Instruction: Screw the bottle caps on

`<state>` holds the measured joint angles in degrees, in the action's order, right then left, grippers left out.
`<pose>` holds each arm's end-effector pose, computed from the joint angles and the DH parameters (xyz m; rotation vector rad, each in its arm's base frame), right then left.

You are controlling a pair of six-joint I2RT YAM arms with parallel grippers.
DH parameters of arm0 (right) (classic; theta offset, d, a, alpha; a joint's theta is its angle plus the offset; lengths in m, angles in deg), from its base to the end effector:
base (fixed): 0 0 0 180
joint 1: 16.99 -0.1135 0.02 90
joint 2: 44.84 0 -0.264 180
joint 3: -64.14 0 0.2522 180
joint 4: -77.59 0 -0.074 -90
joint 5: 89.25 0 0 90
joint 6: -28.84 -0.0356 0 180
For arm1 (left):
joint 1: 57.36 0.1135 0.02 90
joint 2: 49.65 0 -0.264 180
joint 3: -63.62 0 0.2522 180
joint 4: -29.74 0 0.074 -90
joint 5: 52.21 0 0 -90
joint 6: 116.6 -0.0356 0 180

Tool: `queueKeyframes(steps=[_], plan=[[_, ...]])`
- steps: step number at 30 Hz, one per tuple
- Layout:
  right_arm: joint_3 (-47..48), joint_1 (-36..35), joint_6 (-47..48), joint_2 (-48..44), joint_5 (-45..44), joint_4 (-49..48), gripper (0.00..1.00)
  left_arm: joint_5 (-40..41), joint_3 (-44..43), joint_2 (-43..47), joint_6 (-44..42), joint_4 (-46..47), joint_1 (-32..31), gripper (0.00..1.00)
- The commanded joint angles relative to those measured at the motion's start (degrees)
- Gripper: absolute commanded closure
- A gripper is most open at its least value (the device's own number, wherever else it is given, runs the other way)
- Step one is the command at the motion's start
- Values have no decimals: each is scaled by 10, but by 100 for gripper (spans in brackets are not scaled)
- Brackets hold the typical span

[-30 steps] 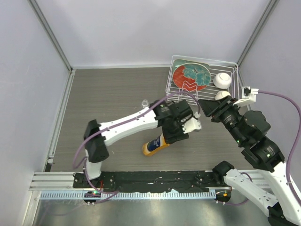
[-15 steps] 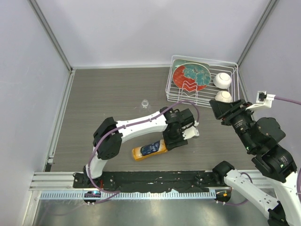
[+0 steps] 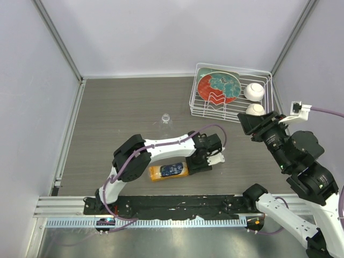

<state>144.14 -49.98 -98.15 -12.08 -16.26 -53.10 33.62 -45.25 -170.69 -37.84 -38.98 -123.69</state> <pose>0.0704 0.0333 0.4376 0.2926 1.6253 0.7038 0.1662 -0.3857 0.1784 1.9030 2.3541 -0.2092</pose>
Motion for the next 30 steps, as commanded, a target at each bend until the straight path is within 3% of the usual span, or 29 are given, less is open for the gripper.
queueKeyframes(steps=[1, 4, 5, 6, 13, 15, 18, 21, 26, 30], plan=[[21, -2, 10, 9, 10, -22, 99, 36, -10, 1, -29, 23, -17, 48], [21, -1, 10, 8, 11, -23, 97, 55, -10, 11, -20, 18, -22, 21], [21, -1, 10, 8, 13, -22, 96, 74, -11, 17, -16, 13, -24, 6], [20, -2, 11, 10, 13, -21, 96, 81, -13, 23, -16, 7, -28, 2], [19, -2, 20, 13, 18, -9, 94, 109, -8, 95, -18, -15, -31, 0], [21, -2, 24, 15, 11, -1, 90, 124, -24, 110, -30, -50, -31, 0], [23, -2, 36, 14, -6, 11, 85, 136, -49, 169, -41, -80, -31, 0], [28, -2, 40, 18, 0, 16, 83, 137, -18, 242, -57, -92, -31, 0], [39, -2, 40, 30, 16, 17, 82, 109, 154, 367, -85, -62, -30, 0], [41, -2, 41, 35, 31, 7, 82, 151, 290, 410, -94, 8, -28, 0]])
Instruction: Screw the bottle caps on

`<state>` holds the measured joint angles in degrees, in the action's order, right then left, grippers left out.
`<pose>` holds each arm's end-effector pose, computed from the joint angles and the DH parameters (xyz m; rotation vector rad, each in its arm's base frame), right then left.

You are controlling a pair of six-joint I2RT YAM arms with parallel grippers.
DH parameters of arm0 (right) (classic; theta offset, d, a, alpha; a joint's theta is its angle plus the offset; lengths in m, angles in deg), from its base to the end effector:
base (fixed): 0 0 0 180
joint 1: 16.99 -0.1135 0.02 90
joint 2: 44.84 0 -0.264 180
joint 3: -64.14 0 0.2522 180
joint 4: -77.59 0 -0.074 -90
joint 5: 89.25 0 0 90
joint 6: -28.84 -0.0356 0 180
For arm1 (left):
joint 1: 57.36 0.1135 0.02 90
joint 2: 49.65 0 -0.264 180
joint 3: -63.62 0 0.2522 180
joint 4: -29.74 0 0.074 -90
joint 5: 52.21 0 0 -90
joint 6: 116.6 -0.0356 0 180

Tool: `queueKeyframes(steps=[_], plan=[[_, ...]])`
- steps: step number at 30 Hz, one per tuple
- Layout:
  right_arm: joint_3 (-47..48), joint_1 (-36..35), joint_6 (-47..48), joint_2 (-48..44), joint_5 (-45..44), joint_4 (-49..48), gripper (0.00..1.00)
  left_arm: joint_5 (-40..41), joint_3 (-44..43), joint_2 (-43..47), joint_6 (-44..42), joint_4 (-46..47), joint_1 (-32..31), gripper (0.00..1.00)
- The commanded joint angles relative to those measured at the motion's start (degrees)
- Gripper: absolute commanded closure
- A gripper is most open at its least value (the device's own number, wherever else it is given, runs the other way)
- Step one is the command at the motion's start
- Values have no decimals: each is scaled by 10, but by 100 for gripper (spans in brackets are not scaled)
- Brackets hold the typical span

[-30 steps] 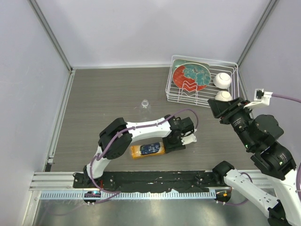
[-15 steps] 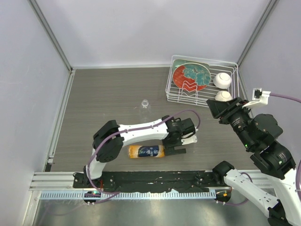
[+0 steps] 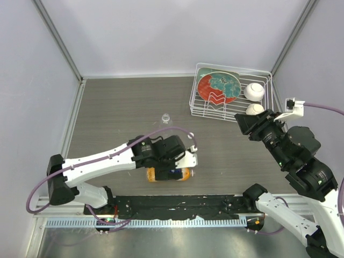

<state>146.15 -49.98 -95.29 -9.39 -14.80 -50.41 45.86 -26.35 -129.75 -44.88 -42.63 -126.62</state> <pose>0.0775 0.0389 0.4395 0.2269 1.6898 0.6580 0.1015 -0.2540 0.3199 1.7982 1.9431 -0.1102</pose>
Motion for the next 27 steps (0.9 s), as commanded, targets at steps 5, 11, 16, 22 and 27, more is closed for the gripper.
queueKeyframes(steps=[5, 11, 16, 22, 27], plan=[[19, -2, 11, 11, 31, -32, 82, 35, 169, 21, -15, 104, 6, 0], [13, -1, 10, 11, 37, -40, 82, 45, 200, 24, -16, 145, 17, 0], [8, -2, 9, 12, 41, -47, 82, 41, 223, 16, -10, 170, 18, 0], [7, -2, 10, 14, 46, -49, 82, 29, 263, 16, -20, 184, 30, 0], [0, -2, 5, 16, 47, -56, 82, 17, 285, 14, -34, 190, 35, 0]])
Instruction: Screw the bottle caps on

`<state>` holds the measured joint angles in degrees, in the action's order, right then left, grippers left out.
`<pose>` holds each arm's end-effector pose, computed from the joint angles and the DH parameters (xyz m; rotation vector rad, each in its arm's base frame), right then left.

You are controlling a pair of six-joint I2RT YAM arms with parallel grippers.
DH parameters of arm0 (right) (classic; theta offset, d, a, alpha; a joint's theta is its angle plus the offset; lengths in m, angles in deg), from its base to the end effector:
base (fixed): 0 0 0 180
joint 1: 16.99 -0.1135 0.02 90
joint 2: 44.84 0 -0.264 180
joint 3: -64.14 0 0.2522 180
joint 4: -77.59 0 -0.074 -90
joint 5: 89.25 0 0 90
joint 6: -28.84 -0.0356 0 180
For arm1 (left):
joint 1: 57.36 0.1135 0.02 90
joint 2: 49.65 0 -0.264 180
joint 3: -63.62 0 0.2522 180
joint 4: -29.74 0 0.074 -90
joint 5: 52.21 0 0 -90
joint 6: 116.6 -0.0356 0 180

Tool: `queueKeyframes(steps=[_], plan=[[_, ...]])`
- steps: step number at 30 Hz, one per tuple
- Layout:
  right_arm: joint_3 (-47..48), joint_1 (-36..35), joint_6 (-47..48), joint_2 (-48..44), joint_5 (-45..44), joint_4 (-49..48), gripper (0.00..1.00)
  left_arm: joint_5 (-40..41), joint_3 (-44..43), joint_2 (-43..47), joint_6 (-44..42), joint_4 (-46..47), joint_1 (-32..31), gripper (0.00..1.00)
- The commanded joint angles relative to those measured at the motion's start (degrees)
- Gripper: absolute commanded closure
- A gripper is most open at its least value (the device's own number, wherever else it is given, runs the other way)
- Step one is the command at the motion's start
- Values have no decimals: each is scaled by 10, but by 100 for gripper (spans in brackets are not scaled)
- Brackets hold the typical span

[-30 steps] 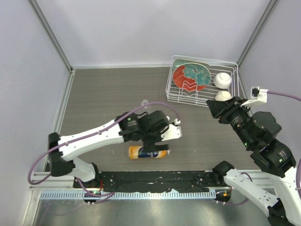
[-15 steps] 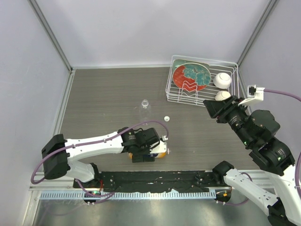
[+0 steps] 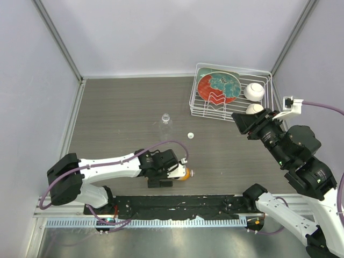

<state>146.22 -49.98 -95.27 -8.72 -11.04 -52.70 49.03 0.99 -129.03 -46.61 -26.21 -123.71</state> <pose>0.0800 0.0433 0.4433 0.1786 1.6758 0.7240 0.1047 -0.2219 0.1963 1.8765 2.0607 0.0853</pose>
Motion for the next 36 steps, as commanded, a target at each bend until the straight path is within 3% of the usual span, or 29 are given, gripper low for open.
queueKeyframes(steps=[1, 21, 24, 29, 36], plan=[[-3, -2, 3, 9, 10, -38, 82, -15, 14, 4, -19, 32, 7, 0], [-3, -1, -1, 7, 12, -46, 86, -23, 81, -57, -71, 113, 38, 3], [-3, -2, -3, 9, 15, -46, 87, -36, 71, -76, -73, 104, 39, 13], [-1, -2, -3, 10, 17, -46, 88, -46, 35, -104, -71, 77, 45, 44], [15, -2, 2, 19, 26, -46, 87, -28, -39, -25, -64, -20, 48, 36]])
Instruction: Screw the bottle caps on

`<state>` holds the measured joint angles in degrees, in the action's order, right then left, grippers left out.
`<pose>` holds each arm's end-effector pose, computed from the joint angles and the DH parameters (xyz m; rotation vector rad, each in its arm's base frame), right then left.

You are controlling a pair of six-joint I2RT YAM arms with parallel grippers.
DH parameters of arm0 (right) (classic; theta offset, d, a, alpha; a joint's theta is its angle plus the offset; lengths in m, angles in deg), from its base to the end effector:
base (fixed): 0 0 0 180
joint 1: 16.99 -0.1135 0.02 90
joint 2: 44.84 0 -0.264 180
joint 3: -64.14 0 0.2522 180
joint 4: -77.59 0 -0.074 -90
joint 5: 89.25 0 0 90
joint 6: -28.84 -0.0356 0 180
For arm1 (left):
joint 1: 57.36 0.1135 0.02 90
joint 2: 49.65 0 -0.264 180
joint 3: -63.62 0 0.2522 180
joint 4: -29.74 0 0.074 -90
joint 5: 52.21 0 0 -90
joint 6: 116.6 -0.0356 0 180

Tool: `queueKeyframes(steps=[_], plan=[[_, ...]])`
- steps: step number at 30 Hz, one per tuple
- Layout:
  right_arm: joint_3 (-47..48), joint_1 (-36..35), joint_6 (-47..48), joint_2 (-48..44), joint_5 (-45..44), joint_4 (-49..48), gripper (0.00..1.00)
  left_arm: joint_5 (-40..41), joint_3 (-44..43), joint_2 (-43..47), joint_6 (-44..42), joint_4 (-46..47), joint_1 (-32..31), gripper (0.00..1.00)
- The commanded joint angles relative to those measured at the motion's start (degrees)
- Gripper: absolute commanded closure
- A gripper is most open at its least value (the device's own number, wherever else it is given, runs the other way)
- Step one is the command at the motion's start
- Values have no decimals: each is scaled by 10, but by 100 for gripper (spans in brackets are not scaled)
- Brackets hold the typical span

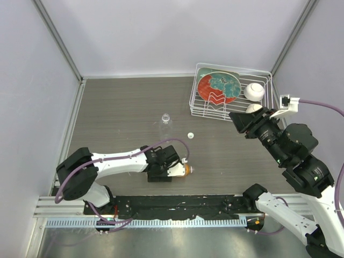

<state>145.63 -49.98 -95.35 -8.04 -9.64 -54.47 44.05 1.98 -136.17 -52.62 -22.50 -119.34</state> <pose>0.0846 0.0473 0.4428 0.1613 1.6723 0.7482 0.1242 -0.2252 0.1643 1.9974 2.0941 0.0497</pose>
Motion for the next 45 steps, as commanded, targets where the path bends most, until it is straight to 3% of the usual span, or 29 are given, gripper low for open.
queueKeyframes(steps=[1, 8, 11, 15, 16, 18, 19, 23, 31, 45], plan=[[23, -1, 3, 14, 13, -29, 87, 30, -80, 73, -3, -72, 5, 36], [81, -2, 24, 62, 58, -27, 88, 69, -270, 200, -1, -191, 5, 33], [122, -2, 47, 94, 87, -21, 89, 42, -314, 263, -5, -156, 5, 31], [111, -2, 88, 100, 116, -87, 89, -16, -240, 357, 34, -3, 5, 33], [113, -2, 104, 107, 122, -96, 89, -32, -180, 376, 40, 32, 5, 34], [128, -2, 118, 120, 148, -110, 89, -87, -117, 433, 94, 140, 5, 42], [133, -2, 132, 131, 155, -114, 89, -114, -59, 448, 108, 170, 5, 43], [138, -2, 164, 149, 214, -143, 89, -162, 32, 485, 237, 339, 5, 47], [48, -2, 154, 139, 359, -291, 86, -172, 29, 429, 314, 413, 9, 47], [26, -2, 60, 144, 419, -412, 86, -220, 68, 400, 331, 478, 22, 44]])
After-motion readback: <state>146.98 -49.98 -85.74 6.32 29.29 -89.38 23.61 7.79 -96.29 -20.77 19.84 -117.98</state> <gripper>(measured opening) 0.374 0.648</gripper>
